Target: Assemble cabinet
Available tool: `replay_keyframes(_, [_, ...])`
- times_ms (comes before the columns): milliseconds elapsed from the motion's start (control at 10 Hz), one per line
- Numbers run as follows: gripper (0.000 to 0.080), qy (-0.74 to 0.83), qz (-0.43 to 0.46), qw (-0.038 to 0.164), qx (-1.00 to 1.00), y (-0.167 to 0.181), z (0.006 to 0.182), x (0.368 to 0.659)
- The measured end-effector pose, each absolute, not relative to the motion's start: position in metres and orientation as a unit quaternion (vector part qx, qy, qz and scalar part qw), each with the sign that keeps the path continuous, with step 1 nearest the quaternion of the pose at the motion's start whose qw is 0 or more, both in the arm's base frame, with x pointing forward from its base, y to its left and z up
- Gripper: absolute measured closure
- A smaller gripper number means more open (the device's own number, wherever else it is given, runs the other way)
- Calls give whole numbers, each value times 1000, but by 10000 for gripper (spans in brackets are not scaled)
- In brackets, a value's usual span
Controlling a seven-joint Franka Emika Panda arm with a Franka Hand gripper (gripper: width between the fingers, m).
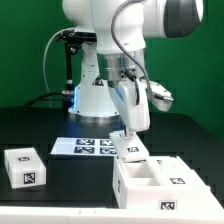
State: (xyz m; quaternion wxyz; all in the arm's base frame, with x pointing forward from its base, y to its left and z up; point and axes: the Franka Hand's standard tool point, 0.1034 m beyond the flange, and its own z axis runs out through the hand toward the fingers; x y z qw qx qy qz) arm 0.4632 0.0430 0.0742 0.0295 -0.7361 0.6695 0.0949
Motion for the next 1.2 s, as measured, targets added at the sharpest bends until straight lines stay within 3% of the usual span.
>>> replay_keyframes(1200, [741,671,88,31,-735,39,77,473])
